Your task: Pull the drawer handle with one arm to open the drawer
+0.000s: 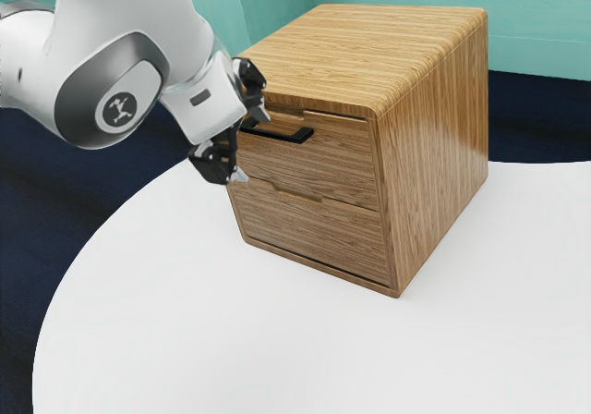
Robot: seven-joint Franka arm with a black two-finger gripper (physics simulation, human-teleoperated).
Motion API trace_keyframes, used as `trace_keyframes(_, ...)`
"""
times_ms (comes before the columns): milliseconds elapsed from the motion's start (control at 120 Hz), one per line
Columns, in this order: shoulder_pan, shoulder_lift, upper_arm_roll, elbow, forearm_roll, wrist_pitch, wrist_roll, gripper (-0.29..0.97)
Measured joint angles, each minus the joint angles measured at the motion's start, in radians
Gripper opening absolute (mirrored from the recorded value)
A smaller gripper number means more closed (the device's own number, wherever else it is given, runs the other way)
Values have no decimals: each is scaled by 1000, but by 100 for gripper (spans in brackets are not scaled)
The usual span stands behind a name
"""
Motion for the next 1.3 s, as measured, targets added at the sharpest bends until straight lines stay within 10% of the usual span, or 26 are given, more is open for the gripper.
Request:
trace_keyframes(617, 11, 58, 6, -42, 20, 83, 121, 69)
trace_keyframes(1083, 59, -517, 70, -507, 11, 62, 136, 53)
trace_keyframes(1300, 57, -511, 0, -47, -153, -423, -171, 60)
